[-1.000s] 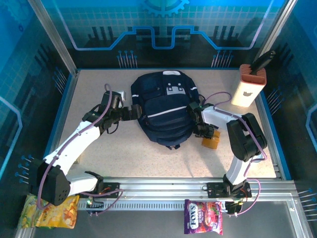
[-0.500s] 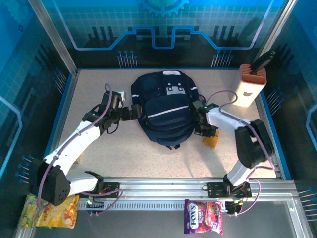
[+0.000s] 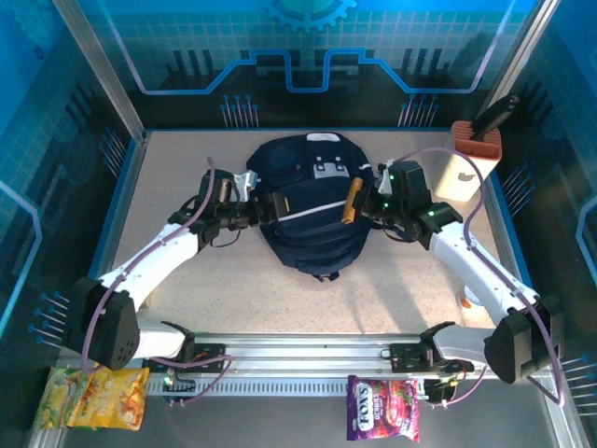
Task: Pack the student bag
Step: Pick up the card holder from the middle-right of the table.
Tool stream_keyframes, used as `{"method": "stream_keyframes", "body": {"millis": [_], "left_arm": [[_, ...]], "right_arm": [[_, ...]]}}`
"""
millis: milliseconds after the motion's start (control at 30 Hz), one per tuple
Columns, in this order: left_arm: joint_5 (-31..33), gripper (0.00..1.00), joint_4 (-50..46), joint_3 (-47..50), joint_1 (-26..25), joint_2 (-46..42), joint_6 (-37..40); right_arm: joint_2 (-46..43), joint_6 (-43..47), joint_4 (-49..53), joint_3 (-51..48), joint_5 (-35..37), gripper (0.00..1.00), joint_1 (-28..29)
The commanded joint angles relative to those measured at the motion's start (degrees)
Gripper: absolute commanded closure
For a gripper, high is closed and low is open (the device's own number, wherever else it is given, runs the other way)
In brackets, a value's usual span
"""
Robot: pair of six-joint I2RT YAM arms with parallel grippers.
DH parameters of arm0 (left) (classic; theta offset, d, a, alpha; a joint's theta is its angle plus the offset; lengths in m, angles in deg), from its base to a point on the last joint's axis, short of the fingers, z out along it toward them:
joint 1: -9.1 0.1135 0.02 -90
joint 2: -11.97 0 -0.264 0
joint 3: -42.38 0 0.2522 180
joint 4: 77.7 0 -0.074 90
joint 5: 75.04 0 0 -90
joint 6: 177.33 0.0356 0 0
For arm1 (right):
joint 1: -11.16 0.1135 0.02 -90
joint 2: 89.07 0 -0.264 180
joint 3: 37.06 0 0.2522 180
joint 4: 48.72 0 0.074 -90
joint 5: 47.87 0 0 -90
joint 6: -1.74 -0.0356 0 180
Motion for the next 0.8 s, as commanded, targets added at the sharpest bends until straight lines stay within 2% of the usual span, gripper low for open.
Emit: {"method": "stream_keyframes", "body": {"millis": [0, 200, 333, 500, 600, 767], "left_arm": [[-5.12, 0.04, 5.54, -1.14, -2.41, 3.03, -4.36], [-2.67, 0.12, 4.91, -7.21, -6.78, 12.09, -5.20], [-2.50, 0.21, 4.04, -12.23, -8.35, 18.62, -4.67], [-3.39, 0.34, 2.44, -16.66, -10.07, 25.30, -4.54], [-4.08, 0.39, 1.48, -17.93, -10.79, 27.19, -3.85], [-4.40, 0.42, -0.53, -18.97, -11.79, 28.00, -2.00]], "right_arm": [[3.18, -4.42, -10.29, 0.19, -10.94, 0.91, 0.42], [7.36, -6.20, -10.84, -0.50, -13.01, 0.90, 0.50], [8.77, -6.29, -9.44, -1.48, -13.79, 0.86, -1.23], [11.83, -5.44, -6.75, -1.20, -15.98, 0.74, -2.36], [13.27, -3.56, -3.37, 0.22, -15.55, 0.64, -2.39], [14.33, -0.57, 1.95, 2.14, -12.40, 0.55, -2.49]]}}
